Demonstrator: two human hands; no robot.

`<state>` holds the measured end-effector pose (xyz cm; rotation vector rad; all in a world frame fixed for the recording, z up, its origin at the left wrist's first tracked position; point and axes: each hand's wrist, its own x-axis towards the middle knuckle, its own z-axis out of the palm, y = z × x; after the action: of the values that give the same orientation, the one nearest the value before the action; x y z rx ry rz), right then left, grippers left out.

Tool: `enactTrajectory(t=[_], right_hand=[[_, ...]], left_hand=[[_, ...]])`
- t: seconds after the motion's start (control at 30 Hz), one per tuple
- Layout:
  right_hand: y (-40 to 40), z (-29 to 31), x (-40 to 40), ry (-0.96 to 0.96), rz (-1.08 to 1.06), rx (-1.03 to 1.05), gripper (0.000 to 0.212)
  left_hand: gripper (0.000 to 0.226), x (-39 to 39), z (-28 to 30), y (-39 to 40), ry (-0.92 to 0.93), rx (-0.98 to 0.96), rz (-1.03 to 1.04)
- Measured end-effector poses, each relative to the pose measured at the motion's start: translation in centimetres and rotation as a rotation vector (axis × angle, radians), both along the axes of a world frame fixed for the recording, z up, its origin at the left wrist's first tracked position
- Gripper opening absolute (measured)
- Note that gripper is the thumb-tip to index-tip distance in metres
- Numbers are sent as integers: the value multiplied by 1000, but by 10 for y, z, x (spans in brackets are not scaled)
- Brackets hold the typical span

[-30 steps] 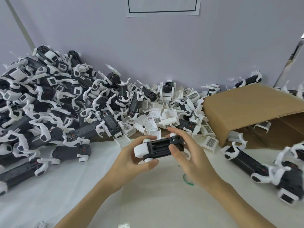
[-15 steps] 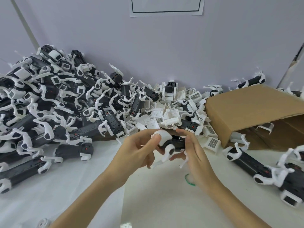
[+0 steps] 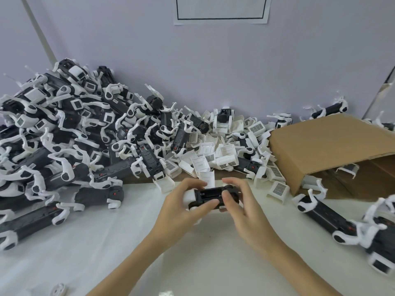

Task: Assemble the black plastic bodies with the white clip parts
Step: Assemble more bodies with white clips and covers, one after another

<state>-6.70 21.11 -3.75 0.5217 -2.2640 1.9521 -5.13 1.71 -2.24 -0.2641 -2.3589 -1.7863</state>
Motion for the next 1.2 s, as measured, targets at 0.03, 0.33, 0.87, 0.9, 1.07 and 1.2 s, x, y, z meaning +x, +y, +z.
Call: enactTrajectory(t=[0.03, 0.33, 0.87, 0.9, 1.07, 1.2], right_hand=[[1, 1, 0, -19, 23, 29, 43], [8, 22, -67, -192, -111, 294, 16], [13, 26, -70, -189, -78, 97, 12], [17, 23, -64, -139, -109, 82, 10], [23, 15, -48, 3, -220, 45, 10], [23, 15, -40, -7, -173, -89, 15]], left_hand=[[30, 0, -3, 0, 5, 21, 29], [38, -6, -20, -15, 92, 17, 4], [44, -9, -23, -17, 105, -33, -15], [44, -9, -23, -17, 103, -33, -14], [48, -9, -24, -16, 90, -12, -10], [52, -9, -25, -15, 80, -5, -10]])
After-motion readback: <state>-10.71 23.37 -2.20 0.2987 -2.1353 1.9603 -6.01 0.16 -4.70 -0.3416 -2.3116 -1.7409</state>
